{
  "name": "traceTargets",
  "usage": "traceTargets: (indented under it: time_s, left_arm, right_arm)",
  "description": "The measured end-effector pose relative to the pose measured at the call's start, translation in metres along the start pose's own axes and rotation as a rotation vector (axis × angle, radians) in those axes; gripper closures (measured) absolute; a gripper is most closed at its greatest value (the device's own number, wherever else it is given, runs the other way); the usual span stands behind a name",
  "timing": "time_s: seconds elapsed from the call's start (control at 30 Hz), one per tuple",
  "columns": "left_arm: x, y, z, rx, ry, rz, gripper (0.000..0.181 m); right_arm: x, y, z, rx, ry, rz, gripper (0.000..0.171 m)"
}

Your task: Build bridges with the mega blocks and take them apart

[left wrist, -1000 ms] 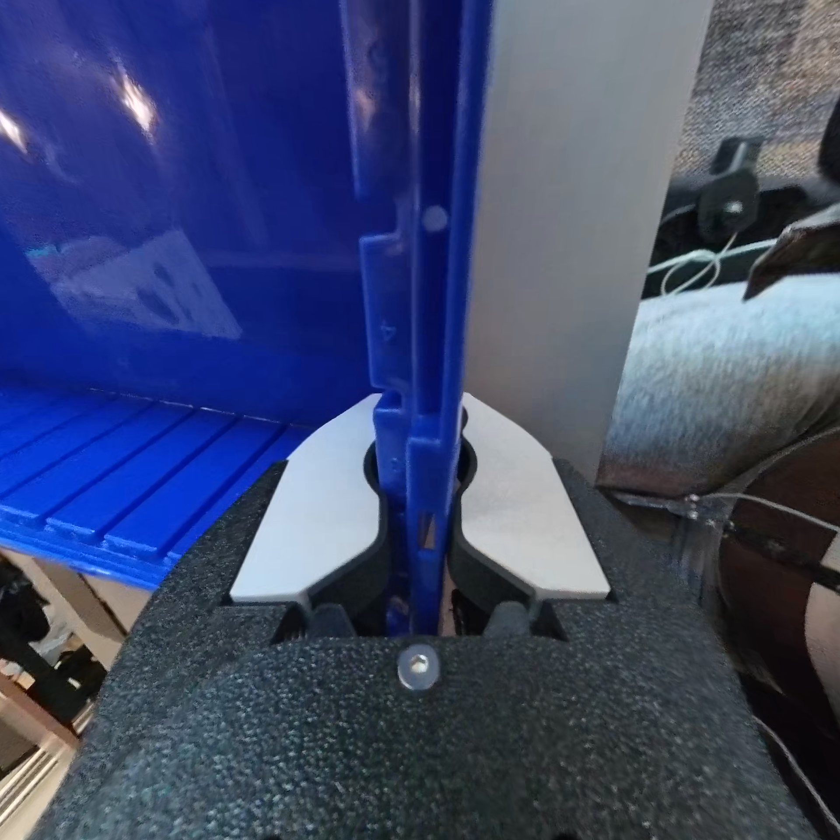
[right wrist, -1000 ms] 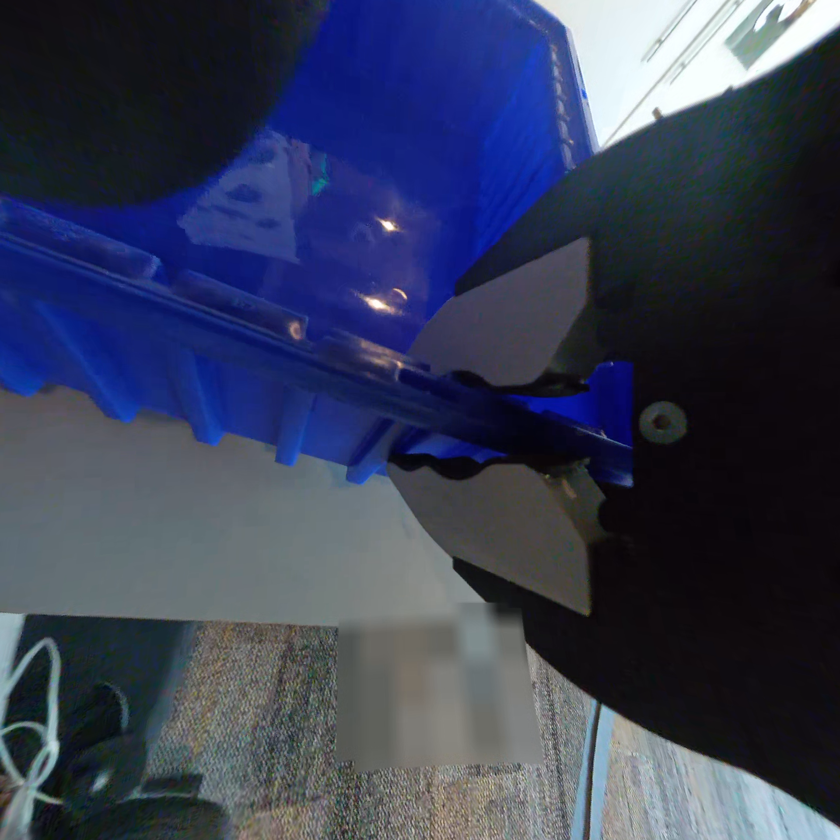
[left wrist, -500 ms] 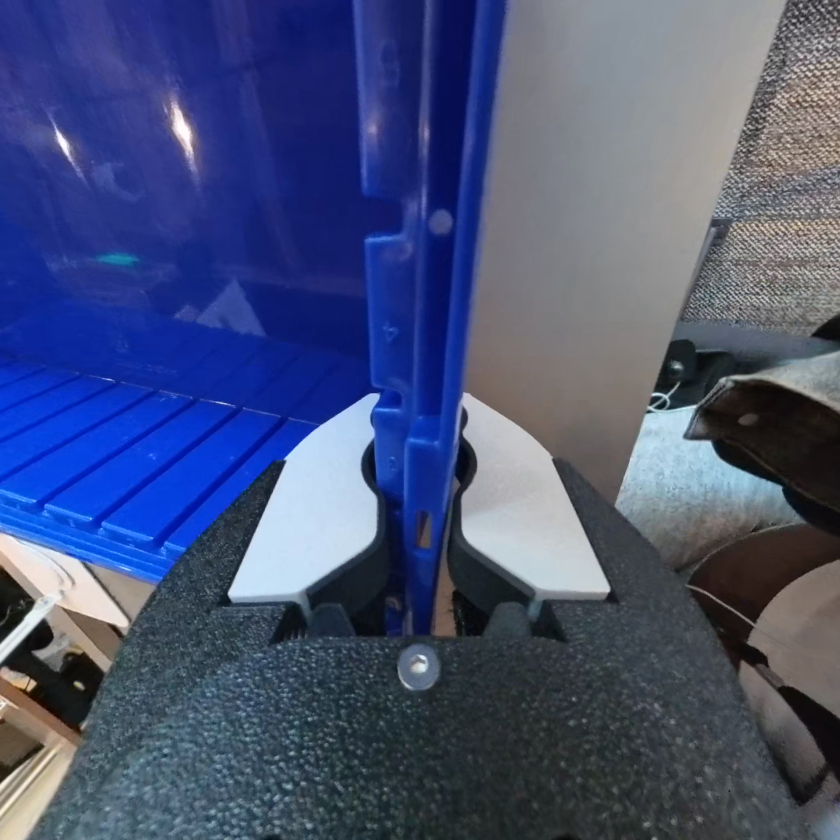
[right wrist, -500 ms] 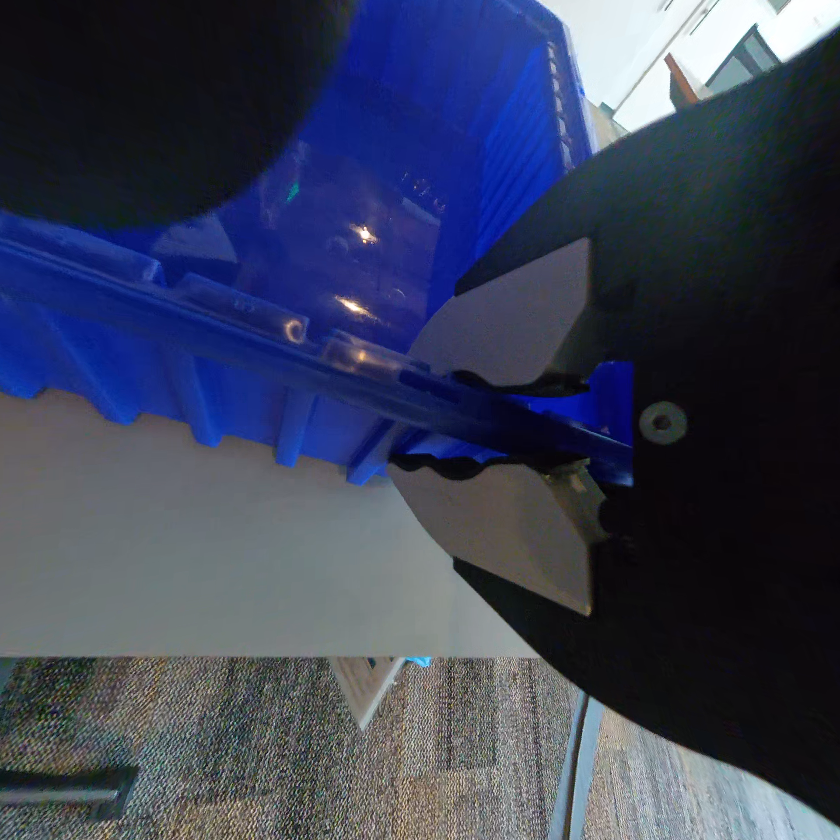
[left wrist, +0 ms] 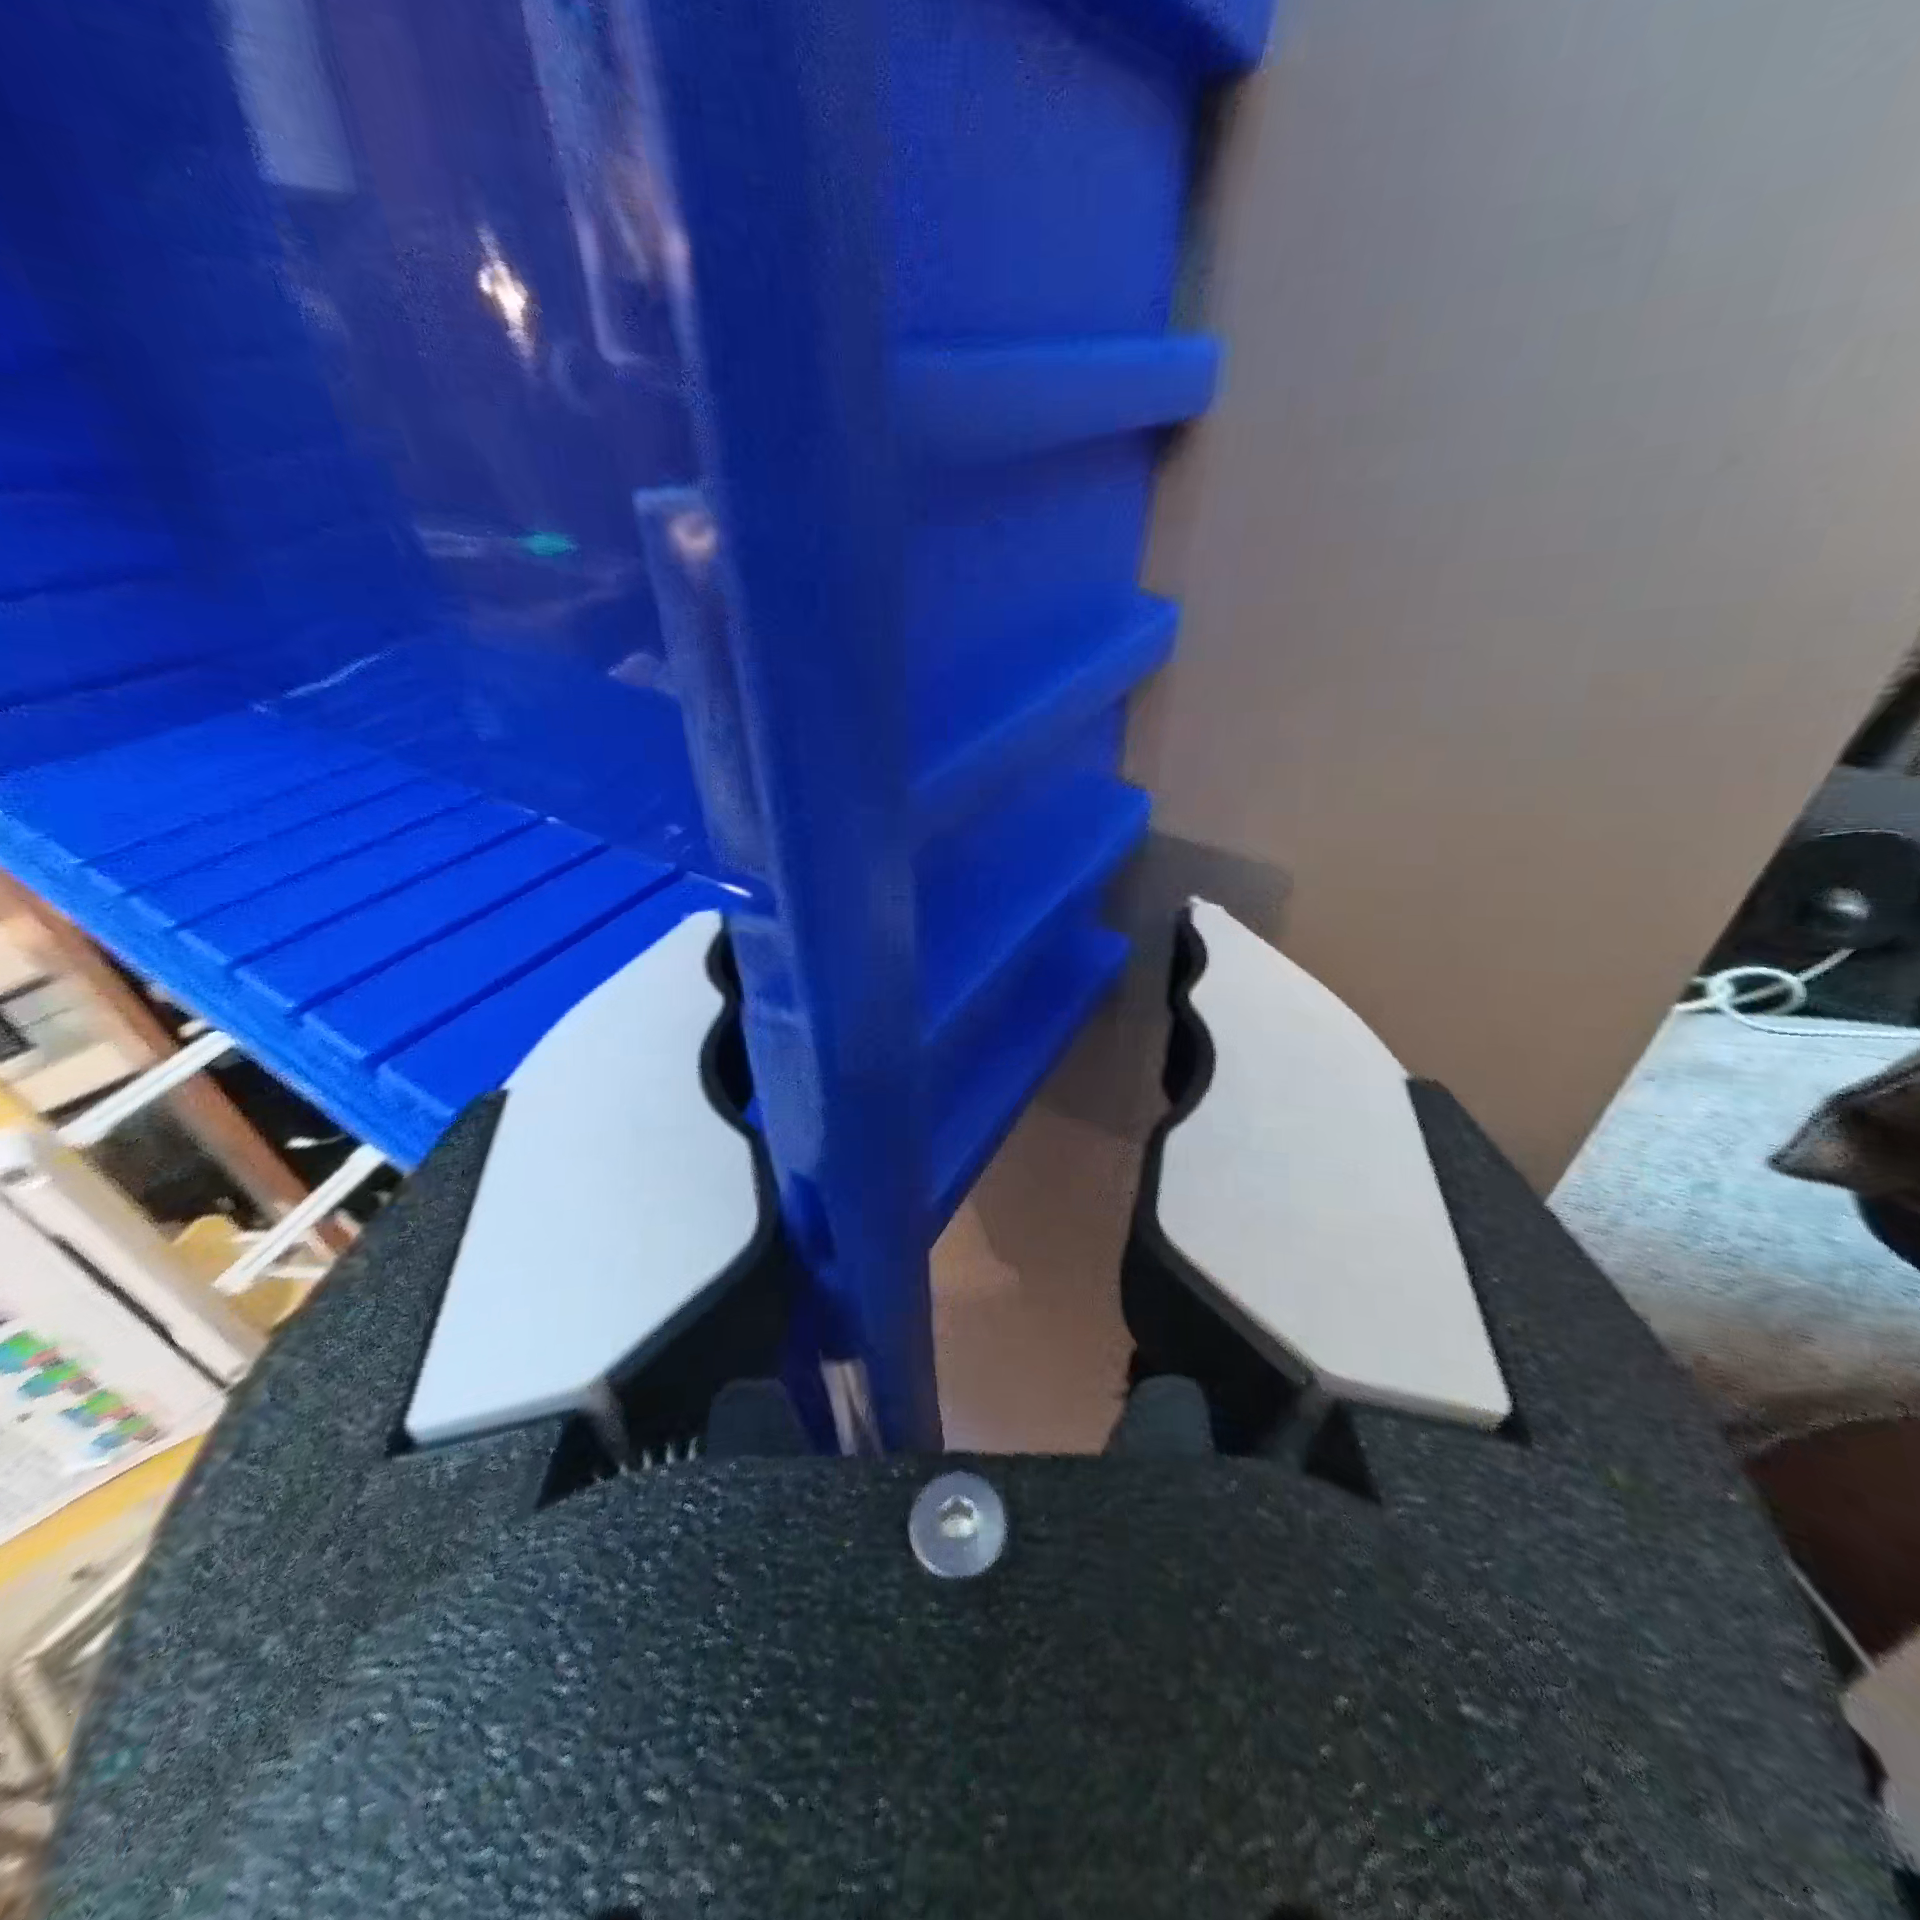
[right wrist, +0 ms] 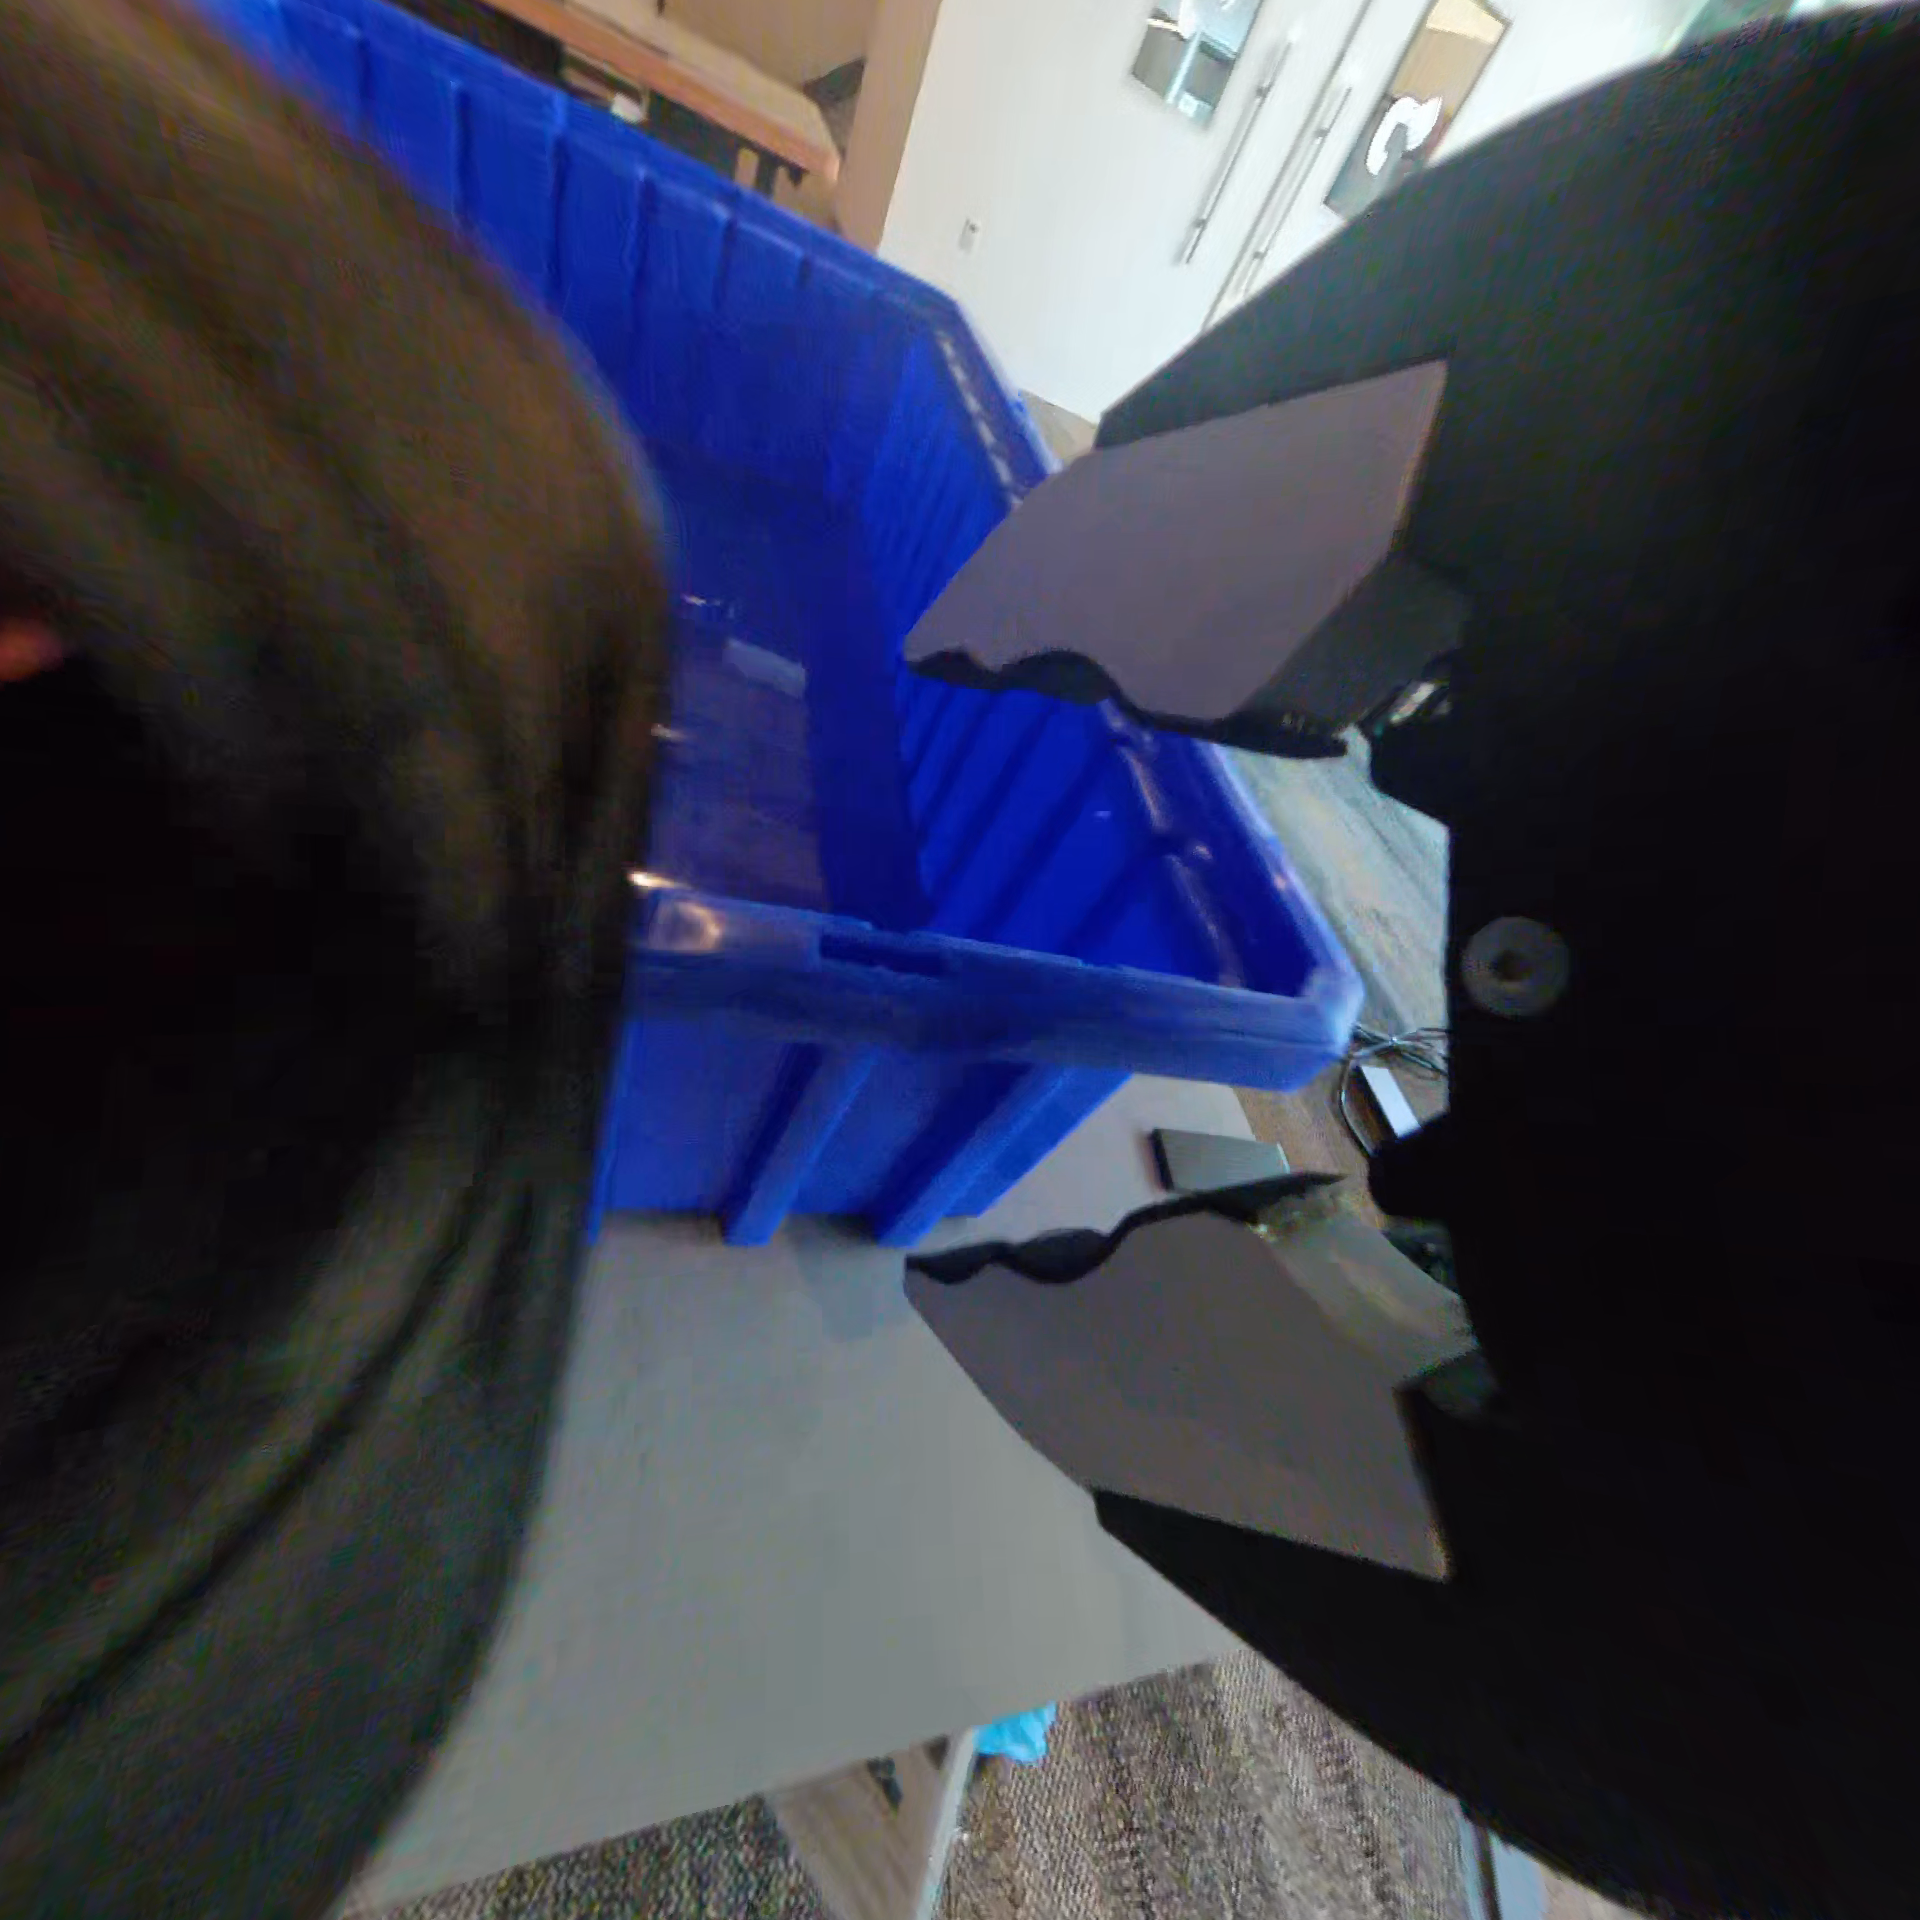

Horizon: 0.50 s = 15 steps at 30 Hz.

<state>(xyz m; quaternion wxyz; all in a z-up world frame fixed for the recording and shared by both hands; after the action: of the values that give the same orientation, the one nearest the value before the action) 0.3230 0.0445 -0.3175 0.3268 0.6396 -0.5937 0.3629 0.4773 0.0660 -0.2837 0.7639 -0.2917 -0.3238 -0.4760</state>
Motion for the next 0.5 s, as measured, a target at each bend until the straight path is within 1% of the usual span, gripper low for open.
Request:
traceTargets:
  time_s: [0.1, 0.13, 0.2, 0.27, 0.33, 0.37, 0.43, 0.5]
  left_arm:
    - [0.009, 0.002, 0.001, -0.021, -0.017, 0.06, 0.094]
    - [0.015, 0.003, 0.001, -0.02, -0.026, 0.099, 0.09]
    - [0.031, 0.007, 0.005, -0.016, -0.018, 0.206, 0.091]
    - [0.052, 0.015, 0.004, 0.0, -0.037, 0.342, 0.089]
    - [0.079, 0.027, -0.002, 0.037, -0.077, 0.522, 0.089]
    - [0.093, 0.036, -0.01, 0.067, -0.123, 0.613, 0.092]
    - [0.12, 0.065, -0.032, 0.13, -0.256, 0.771, 0.094]
    - [0.141, 0.102, -0.055, 0.211, -0.386, 0.9, 0.101]
  right_arm:
    - [0.018, -0.003, -0.004, -0.084, 0.03, -0.009, 0.052]
    - [0.024, -0.006, -0.008, -0.116, 0.034, -0.004, 0.049]
    - [0.039, -0.016, -0.012, -0.184, 0.064, 0.013, 0.04]
    - [0.053, -0.033, -0.013, -0.273, 0.103, 0.062, 0.038]
    - [0.068, -0.057, -0.008, -0.361, 0.171, 0.162, 0.039]
    - [0.075, -0.071, -0.002, -0.411, 0.213, 0.217, 0.038]
    - [0.09, -0.103, 0.015, -0.518, 0.306, 0.375, 0.037]
    - [0.107, -0.14, 0.039, -0.619, 0.418, 0.587, 0.036]
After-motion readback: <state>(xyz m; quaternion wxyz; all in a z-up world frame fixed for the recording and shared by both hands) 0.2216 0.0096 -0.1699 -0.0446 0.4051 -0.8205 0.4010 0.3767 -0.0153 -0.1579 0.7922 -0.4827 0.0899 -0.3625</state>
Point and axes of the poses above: each gripper's, where its closed fingertips meet, x back along the fingers, y out of its underside, z = x × y across the jaws, the point moved 1 cm from there along x, back along the fingers, and after that the axes turned 6 degrees about z, right-handed, at the moved point
